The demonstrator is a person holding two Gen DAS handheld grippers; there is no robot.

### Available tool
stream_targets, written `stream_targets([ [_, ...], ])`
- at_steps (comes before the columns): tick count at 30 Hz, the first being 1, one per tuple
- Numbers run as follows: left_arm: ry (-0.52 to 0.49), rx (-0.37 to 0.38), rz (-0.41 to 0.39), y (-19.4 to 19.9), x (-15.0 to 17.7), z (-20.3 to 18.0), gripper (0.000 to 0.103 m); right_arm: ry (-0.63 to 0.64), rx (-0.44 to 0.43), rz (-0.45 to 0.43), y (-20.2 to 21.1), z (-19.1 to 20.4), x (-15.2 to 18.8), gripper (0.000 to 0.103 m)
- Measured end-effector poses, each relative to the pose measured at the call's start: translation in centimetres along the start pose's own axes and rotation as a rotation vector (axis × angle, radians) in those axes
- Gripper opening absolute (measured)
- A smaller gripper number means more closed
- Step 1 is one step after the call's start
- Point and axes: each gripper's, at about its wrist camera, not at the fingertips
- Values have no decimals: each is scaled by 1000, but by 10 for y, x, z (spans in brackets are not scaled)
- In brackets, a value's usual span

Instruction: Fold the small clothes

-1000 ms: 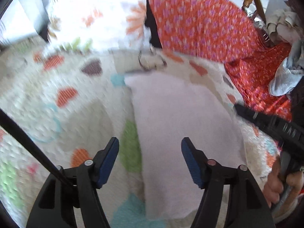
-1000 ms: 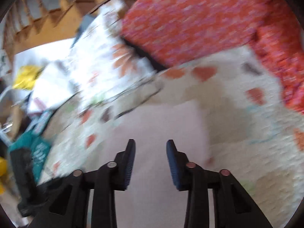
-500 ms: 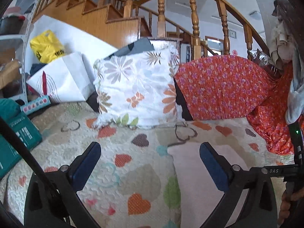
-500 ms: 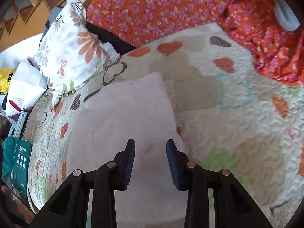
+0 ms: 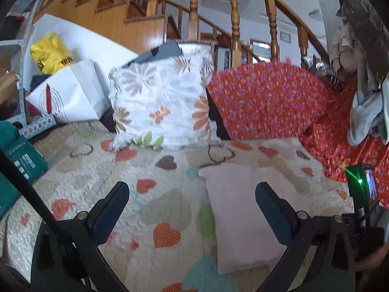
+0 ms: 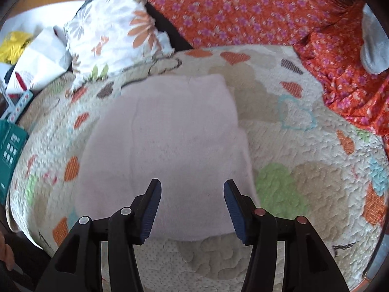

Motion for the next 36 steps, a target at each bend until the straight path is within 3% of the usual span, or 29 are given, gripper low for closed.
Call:
stream_targets([
  [3, -1, -23, 57, -16, 8, 6, 103, 6, 0, 7, -5, 1, 2, 58],
  [9, -3, -148, 210, -57, 25, 19, 103, 10, 29, 5, -9, -1, 4, 61],
  [15, 31, -187, 382, -89, 52, 35, 103, 15, 74, -19, -5, -2, 3, 61],
  [25, 77, -274, 564, -114, 87, 64, 103, -32, 59, 6, -11, -10, 3, 63],
  [36, 122, -308, 557, -117, 93, 65, 103, -33, 47, 7, -11, -8, 4, 64],
])
Point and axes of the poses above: each gripper's, at about its wrist camera, not at the fingertips, and y roughly against the way its jaws point, z to its left, x to its underside, and after that the axes turned 11 degrees about y, right-handed
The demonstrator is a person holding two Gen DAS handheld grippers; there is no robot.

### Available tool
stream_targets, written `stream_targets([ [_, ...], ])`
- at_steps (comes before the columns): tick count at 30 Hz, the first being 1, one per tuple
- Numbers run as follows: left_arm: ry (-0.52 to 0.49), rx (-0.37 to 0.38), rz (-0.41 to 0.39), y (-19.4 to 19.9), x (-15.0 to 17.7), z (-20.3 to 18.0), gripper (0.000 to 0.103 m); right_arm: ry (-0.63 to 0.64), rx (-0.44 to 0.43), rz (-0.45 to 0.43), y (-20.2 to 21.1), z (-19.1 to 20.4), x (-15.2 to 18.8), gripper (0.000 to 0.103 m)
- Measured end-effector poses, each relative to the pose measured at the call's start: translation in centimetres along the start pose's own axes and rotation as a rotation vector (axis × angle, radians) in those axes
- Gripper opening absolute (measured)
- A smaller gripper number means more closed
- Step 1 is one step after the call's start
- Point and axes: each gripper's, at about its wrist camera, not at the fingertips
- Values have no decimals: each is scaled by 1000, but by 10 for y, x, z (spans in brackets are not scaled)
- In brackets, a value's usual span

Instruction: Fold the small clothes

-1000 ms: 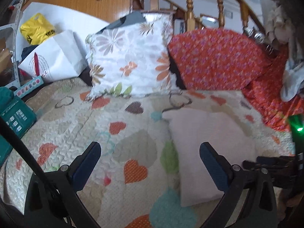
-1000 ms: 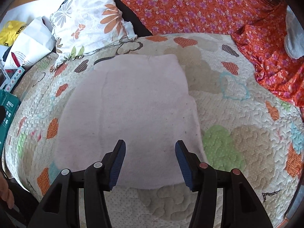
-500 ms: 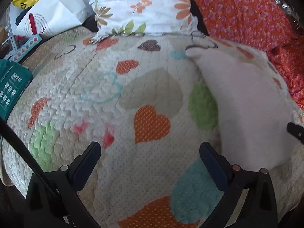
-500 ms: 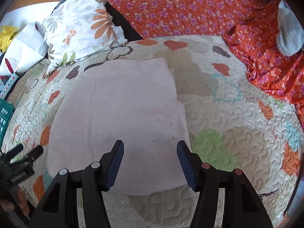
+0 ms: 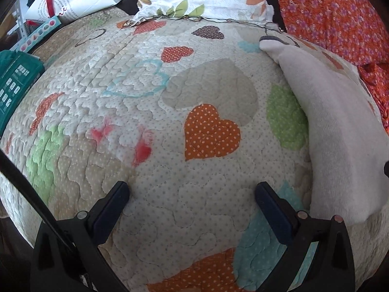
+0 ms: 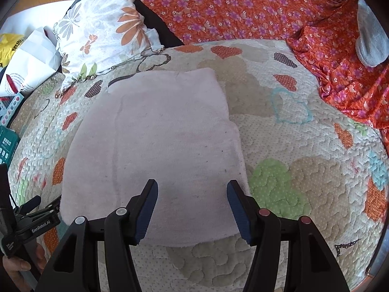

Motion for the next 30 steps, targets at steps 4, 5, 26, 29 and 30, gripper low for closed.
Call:
stream_targets([
  [4, 11, -2, 39, -2, -4, 0, 103, -7, 2, -5, 1, 0, 0, 64],
  [5, 9, -2, 42, -3, -5, 0, 103, -9, 4, -6, 1, -1, 0, 64],
  [26, -153, -50, -291, 74, -14, -25, 103, 111, 61, -44, 6, 26, 4, 70],
  [29, -149, -58, -270, 72, -10, -24, 103, 126, 56, -39, 4, 30, 5, 70],
  [30, -143, -56, -259, 70, -11, -23, 103, 134, 55, -37, 3, 32, 6, 70],
])
Point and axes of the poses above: each gripper's, at about its wrist camera, not at the fingertips, and y roughly against the way its jaws point, z to its left, x to its underside, and after that the axes turned 11 degrees about y, right-handed
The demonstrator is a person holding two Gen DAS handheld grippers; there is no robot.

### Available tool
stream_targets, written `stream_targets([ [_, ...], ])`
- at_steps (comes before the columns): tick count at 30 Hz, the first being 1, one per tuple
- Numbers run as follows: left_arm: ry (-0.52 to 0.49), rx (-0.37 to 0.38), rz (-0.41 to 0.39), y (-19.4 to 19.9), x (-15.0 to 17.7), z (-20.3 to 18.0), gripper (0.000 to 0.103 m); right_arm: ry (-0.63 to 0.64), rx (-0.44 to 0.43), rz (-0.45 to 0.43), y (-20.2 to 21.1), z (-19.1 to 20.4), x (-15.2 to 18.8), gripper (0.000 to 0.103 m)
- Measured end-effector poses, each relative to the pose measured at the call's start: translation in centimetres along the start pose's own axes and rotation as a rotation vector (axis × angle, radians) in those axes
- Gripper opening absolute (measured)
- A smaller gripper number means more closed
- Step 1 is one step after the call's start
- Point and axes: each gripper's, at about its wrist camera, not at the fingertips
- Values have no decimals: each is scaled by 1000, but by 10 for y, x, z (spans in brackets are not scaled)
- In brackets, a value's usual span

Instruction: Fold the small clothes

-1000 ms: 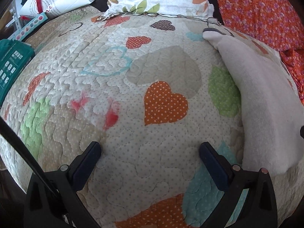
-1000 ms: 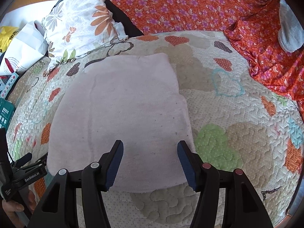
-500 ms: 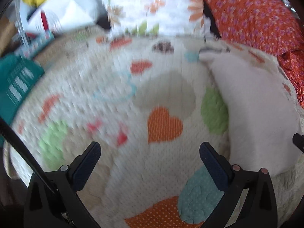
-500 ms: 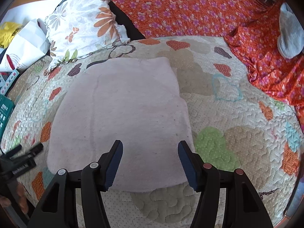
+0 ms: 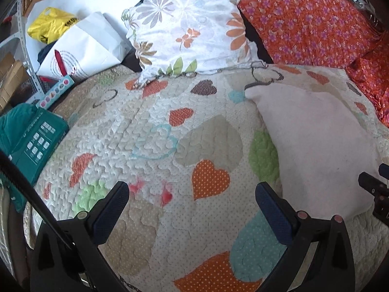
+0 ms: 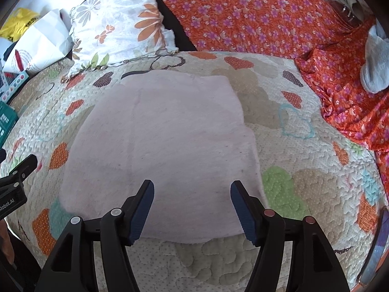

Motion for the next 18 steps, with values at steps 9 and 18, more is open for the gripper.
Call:
stream_targets([
  [9, 12, 20, 56, -5, 5, 0, 103, 61, 3, 6, -2, 16, 2, 73],
  [18, 27, 38, 81, -6, 7, 2, 103, 56, 7, 0, 0, 15, 3, 75],
])
Point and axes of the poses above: each gripper's, at about its wrist camera, not at the fingertips, and y roughly against the way its jaws point, z to its left, x to its underside, and after that the axes turned 11 degrees about y, right-handed
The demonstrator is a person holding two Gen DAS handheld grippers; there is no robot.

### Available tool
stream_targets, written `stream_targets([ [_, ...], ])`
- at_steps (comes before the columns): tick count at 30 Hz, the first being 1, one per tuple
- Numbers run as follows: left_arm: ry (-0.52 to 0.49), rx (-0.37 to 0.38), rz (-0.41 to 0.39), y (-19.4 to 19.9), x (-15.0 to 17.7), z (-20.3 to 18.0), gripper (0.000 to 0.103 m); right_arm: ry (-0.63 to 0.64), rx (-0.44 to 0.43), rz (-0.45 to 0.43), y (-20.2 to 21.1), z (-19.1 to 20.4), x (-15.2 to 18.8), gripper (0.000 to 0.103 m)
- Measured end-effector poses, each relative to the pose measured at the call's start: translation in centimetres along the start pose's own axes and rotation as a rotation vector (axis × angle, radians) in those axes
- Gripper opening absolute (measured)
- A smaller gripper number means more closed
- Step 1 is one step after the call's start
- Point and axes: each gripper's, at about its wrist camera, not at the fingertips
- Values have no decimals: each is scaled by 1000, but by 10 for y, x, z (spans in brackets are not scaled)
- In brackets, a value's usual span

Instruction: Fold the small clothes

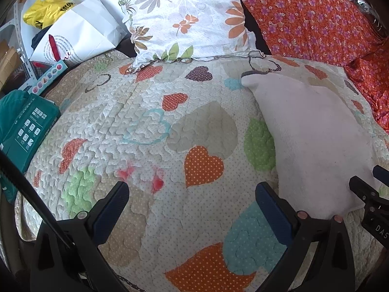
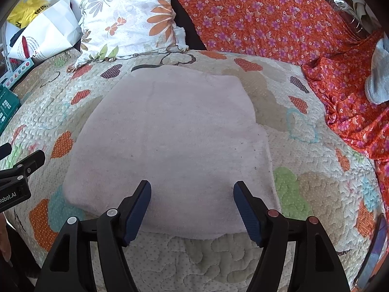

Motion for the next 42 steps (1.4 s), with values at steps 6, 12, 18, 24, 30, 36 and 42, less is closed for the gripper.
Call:
stream_targets([
  [6, 12, 14, 53, -9, 2, 1, 103, 2, 2, 2, 0, 0, 0, 77],
  [12, 17, 16, 62, -11, 2, 2, 103, 31, 18, -2, 1, 4, 2, 78],
  [18, 26, 19, 69, -12, 2, 3, 103, 80, 52, -10, 3, 11, 2, 78],
  [24, 37, 22, 61, -10, 0, 6, 103, 97, 85, 1, 2, 13, 2, 78],
  [30, 34, 23, 61, -10, 1, 6, 103, 98, 92, 8, 2, 12, 2, 78],
  [36, 33, 25, 64, -10, 1, 5, 103, 92, 105, 20, 0, 9, 3, 79],
  [42, 40, 28, 75, -13, 2, 6, 103, 93, 112, 27, 0, 10, 3, 79],
])
Point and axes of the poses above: each gripper's, at about its wrist camera, not at the fingertips, and y roughly against the way its jaws point, z to its left, x to its underside, and after that the axes turned 11 degrees about y, right-handed
